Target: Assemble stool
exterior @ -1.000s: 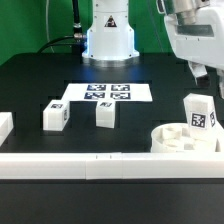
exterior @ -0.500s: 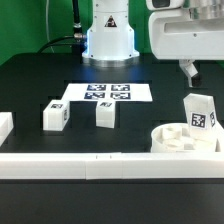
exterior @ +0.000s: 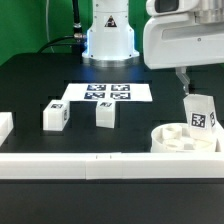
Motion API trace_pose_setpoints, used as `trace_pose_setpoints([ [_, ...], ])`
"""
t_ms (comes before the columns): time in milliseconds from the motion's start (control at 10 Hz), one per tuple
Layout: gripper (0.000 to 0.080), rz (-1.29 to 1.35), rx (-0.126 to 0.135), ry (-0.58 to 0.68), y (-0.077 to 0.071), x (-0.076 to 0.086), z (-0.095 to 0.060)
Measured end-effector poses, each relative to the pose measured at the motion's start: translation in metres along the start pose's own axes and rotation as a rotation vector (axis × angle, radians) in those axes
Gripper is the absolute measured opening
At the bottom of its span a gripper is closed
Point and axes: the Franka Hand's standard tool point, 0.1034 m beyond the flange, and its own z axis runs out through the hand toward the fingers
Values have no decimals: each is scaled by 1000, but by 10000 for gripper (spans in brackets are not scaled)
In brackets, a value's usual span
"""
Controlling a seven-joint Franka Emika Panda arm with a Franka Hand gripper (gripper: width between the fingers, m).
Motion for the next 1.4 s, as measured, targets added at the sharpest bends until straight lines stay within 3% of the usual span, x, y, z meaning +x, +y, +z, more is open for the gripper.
trace_pose_setpoints([
  [200,649,-155,-16,-2,-1,0,0],
  [600,649,-376,-20,-4,3,1,0],
  [800,649,-589,-56,7,3,2,3],
  [1400,649,-950,-71,4,19,4,17],
])
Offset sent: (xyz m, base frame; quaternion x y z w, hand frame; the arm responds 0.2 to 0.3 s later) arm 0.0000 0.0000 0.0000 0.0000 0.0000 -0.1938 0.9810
